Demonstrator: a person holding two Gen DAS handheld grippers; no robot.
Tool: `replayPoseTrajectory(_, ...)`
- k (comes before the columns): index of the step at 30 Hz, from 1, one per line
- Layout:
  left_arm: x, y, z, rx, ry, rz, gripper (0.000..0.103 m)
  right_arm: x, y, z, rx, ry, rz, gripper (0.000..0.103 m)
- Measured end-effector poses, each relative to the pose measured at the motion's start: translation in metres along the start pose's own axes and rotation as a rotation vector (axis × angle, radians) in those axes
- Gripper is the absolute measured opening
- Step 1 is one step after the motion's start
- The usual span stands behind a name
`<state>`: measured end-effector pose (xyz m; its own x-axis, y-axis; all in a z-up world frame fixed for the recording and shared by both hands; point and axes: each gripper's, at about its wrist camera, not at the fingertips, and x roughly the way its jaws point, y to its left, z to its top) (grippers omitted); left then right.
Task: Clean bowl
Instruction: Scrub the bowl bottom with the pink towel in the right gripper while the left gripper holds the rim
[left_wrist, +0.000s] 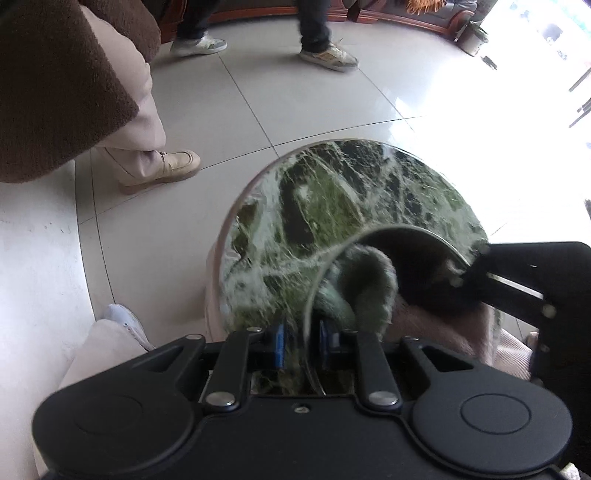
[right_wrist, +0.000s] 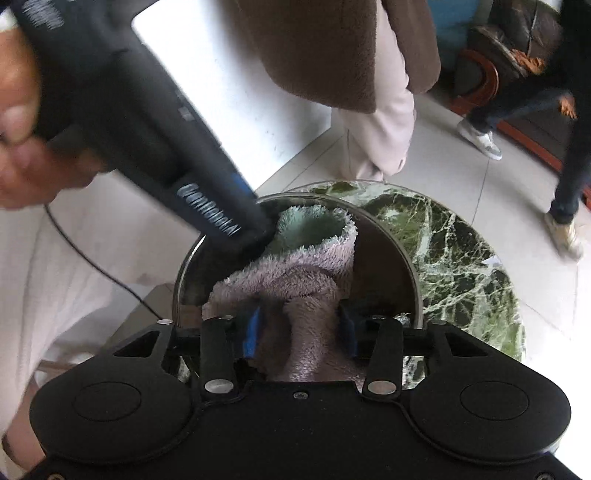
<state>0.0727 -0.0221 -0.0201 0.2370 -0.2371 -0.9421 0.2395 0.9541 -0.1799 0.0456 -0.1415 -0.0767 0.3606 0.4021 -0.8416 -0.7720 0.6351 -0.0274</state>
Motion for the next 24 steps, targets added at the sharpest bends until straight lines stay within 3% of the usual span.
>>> replayPoseTrajectory(2,0.001,0.0,-0.001,0.001,0.004,-0.003,0.01,0.0,0.002,0.001,-0.035,0.009,-0.022,0.036)
replayPoseTrajectory(6,0.002,-0.001,-0.003,0.004,0.011,-0.009,0.01,0.002,0.006,0.001,-0.153,0.034,-0.102,0.03)
replayPoseTrajectory(14,-0.005,-0.008,-0.007,0.026,0.002,0.024,0.015,0.014,0.021,0.005,-0.415,0.048,-0.178,0.028)
replayPoseTrajectory(18,-0.001,0.0,0.007,0.026,0.004,0.016,0.015,0.015,0.021,0.003,-0.421,0.049,-0.175,0.029)
replayPoseTrajectory(22,0.004,0.002,0.006,0.005,0.024,-0.015,0.012,0.008,0.019,0.003,-0.381,0.023,-0.159,0.037)
replayPoseTrajectory(24,0.004,0.001,0.004,-0.002,0.023,-0.015,0.011,0.001,0.019,0.003,-0.334,-0.007,-0.098,0.041)
